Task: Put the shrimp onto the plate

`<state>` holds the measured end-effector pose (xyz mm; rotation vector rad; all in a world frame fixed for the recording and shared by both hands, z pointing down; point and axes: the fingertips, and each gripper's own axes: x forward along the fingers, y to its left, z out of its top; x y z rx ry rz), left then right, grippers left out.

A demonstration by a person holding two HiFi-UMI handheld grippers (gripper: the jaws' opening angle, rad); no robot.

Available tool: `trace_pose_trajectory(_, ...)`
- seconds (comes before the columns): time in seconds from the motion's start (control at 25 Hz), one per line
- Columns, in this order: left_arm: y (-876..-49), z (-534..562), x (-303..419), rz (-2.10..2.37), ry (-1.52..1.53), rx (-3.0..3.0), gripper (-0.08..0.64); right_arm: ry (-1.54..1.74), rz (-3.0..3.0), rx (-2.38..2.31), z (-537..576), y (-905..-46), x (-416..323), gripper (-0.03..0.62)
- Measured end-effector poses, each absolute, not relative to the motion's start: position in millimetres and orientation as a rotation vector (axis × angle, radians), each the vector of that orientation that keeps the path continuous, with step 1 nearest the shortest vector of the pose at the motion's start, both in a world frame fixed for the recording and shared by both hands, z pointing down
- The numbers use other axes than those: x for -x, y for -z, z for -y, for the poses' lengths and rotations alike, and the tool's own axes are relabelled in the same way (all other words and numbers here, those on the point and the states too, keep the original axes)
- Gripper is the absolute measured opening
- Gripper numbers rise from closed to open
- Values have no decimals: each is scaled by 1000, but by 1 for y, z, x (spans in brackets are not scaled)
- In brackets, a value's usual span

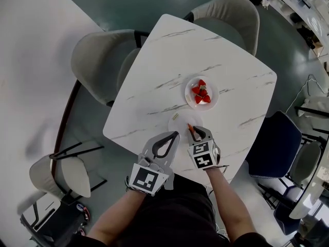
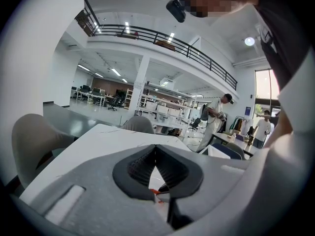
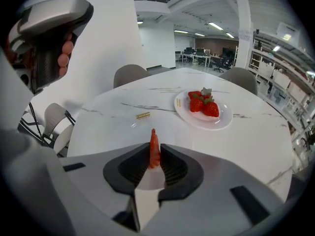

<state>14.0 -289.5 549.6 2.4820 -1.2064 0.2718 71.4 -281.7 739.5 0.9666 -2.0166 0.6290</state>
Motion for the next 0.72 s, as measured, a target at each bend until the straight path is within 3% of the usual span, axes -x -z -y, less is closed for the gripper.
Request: trace_pose_trajectory(0.72, -552, 287, -15, 1204, -272, -2497, 8, -634, 2028, -957, 281, -738, -71, 73)
